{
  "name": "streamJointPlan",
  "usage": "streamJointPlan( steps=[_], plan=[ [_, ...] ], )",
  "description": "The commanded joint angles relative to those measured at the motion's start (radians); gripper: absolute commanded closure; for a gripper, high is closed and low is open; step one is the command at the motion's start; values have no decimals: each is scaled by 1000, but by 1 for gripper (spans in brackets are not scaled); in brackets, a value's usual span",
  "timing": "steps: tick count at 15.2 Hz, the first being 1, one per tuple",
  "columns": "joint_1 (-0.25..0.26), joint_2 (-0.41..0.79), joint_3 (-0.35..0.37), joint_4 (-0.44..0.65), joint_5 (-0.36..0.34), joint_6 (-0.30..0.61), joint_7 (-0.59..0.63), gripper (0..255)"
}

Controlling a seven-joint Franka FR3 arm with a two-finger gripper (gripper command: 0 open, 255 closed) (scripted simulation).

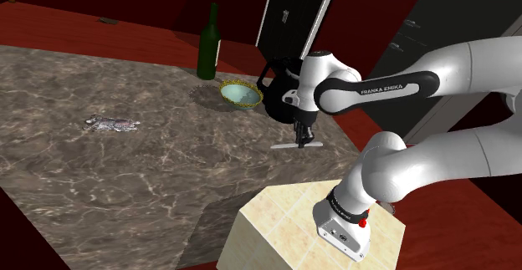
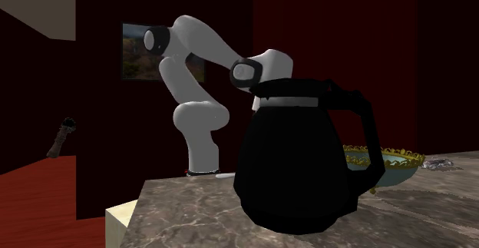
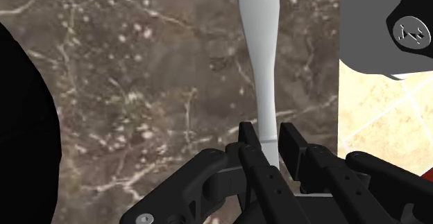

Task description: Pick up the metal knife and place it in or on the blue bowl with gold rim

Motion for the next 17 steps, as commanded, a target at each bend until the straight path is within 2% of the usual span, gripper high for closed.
streamJointPlan(
  steps=[1, 17],
  plan=[
    [3, -19, 6, 11, 7, -35, -1, 255],
    [14, -117, 41, 177, 46, -298, -23, 255]
  ],
)
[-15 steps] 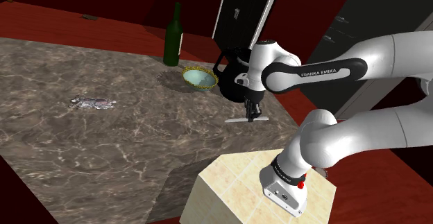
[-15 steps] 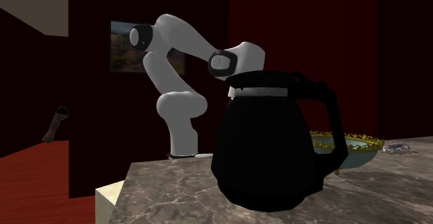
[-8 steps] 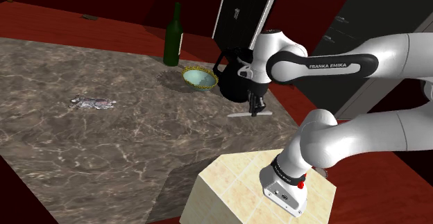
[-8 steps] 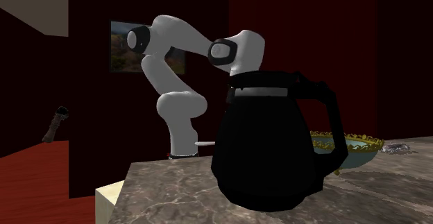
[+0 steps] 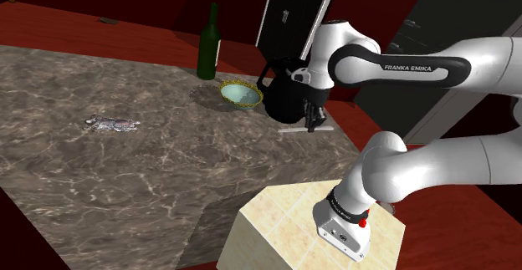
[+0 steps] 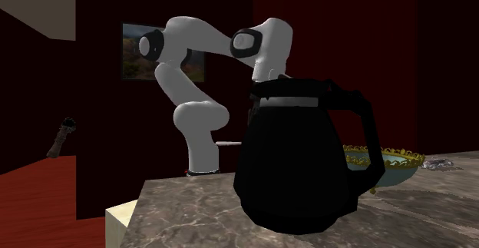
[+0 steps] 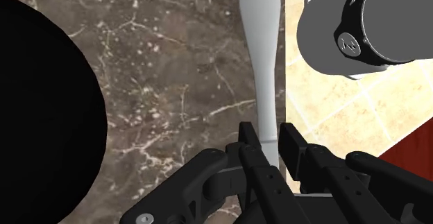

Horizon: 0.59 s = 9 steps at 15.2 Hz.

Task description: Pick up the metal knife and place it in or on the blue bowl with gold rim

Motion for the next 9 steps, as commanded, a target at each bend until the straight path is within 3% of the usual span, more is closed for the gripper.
streamJointPlan(
  steps=[1, 9],
  plan=[
    [1, -2, 2, 26, 3, -29, -4, 255],
    [5, -13, 17, 128, 17, -140, -14, 255]
  ],
)
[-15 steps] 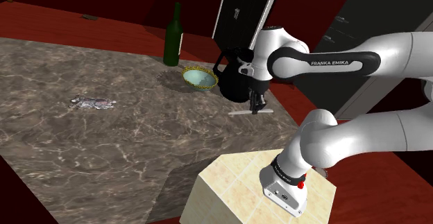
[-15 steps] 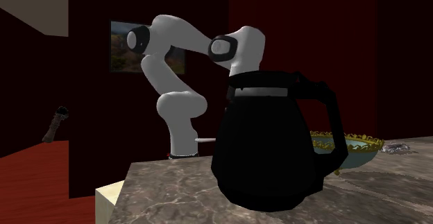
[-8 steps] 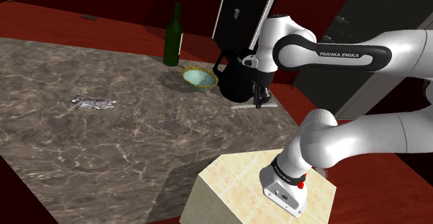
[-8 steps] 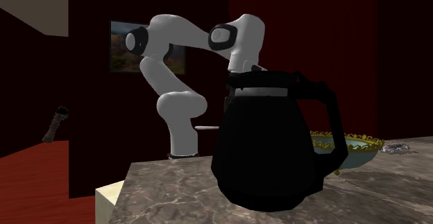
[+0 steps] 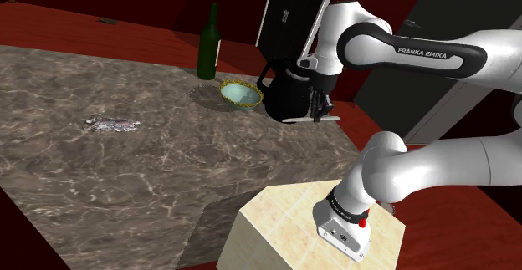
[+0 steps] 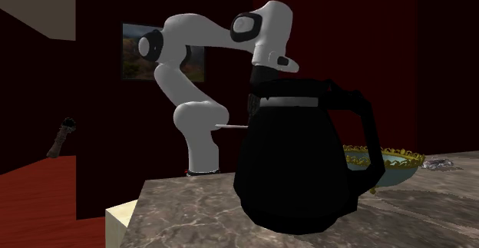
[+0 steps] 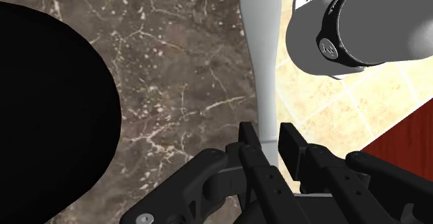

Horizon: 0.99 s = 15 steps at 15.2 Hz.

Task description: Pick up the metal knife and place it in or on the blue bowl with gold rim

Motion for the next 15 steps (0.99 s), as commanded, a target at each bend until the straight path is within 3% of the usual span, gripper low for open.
streamJointPlan(
  steps=[1, 5, 15],
  plan=[
    [1, 4, 2, 31, 2, -27, -4, 255],
    [3, 6, 8, 82, 8, -76, -8, 255],
    [46, 441, -9, 400, 48, 41, -6, 255]
  ],
)
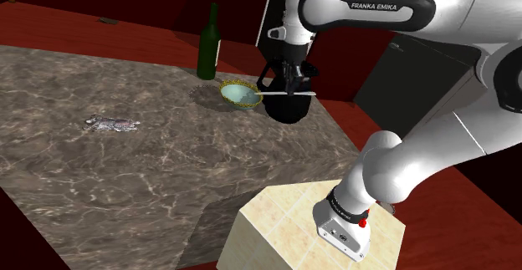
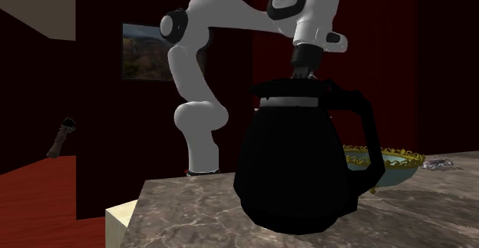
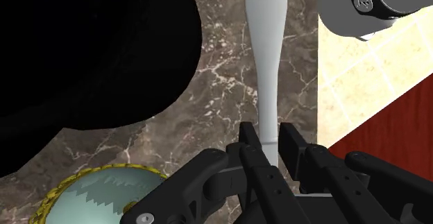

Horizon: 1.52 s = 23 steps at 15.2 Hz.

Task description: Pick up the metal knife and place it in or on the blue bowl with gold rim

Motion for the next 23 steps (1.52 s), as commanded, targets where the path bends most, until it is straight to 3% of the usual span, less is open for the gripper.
streamJointPlan(
  steps=[1, 12, 23],
  plan=[
    [5, 81, -5, 62, 9, 20, -4, 255],
    [14, 539, -17, 573, 78, -35, -40, 255],
    [13, 554, -17, 443, 79, 108, -31, 255]
  ],
)
